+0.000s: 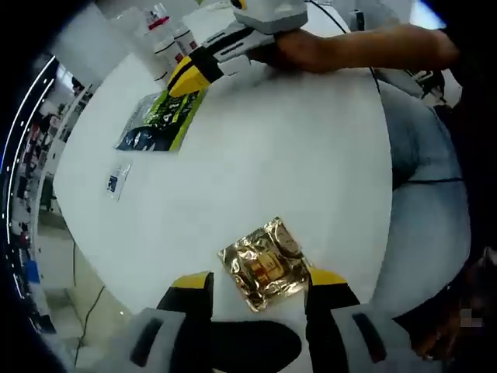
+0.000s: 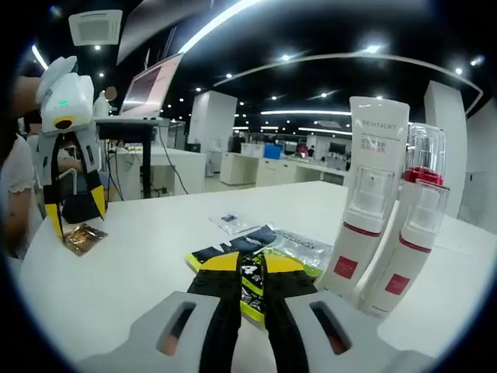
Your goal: Arrange the skincare products in the storage area until every visible bottle or jar stands upright without overlapping.
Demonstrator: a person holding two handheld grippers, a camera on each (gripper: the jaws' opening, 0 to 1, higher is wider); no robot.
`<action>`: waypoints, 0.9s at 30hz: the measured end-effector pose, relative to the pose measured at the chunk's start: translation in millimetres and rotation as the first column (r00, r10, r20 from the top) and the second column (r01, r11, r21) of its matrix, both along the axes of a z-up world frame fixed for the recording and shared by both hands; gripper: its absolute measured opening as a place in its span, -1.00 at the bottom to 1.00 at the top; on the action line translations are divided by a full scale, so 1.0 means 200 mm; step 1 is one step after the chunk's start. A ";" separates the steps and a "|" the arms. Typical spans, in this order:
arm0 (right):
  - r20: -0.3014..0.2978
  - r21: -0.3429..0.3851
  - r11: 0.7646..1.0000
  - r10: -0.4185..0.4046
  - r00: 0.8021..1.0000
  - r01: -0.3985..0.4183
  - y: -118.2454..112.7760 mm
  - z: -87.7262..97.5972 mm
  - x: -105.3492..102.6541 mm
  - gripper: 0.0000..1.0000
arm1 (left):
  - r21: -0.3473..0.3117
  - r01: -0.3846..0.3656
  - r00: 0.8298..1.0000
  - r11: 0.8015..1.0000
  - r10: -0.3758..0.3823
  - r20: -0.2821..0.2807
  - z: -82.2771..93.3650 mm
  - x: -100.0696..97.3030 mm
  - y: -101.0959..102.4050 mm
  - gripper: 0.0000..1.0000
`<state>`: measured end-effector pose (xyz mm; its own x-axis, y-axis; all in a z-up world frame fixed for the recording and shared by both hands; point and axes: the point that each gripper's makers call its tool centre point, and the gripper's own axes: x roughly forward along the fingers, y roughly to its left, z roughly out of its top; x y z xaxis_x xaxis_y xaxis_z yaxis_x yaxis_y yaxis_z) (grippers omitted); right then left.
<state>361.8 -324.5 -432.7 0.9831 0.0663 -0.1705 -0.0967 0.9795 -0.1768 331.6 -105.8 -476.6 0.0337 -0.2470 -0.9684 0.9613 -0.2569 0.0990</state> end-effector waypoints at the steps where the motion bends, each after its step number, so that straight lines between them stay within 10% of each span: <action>1: -0.001 0.001 1.000 0.001 1.000 -0.001 0.00 0.00 0.00 -0.83 | -0.002 -0.045 0.999 0.999 0.045 -0.011 0.00 0.00 -0.01 -0.06; 15: -0.006 -0.009 1.000 0.013 1.000 -0.013 0.02 -0.01 0.00 -0.85 | 0.039 -0.205 0.974 0.978 0.208 -0.088 0.01 -0.04 -0.01 0.03; 21: -0.008 -0.017 1.000 0.018 1.000 -0.018 0.03 -0.01 -0.01 -0.85 | 0.057 -0.301 0.951 0.952 0.304 -0.055 0.01 -0.06 -0.02 0.05; 27: -0.006 -0.014 1.000 0.016 1.000 -0.016 0.03 -0.01 -0.02 -0.85 | 0.107 -0.238 0.971 0.965 0.238 0.016 0.00 -0.02 0.04 0.01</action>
<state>358.7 -319.5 -434.5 0.9809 0.0797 -0.1775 -0.1136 0.9752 -0.1897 326.9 -97.4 -476.4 0.0819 -0.1262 -0.9886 0.9958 -0.0303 0.0863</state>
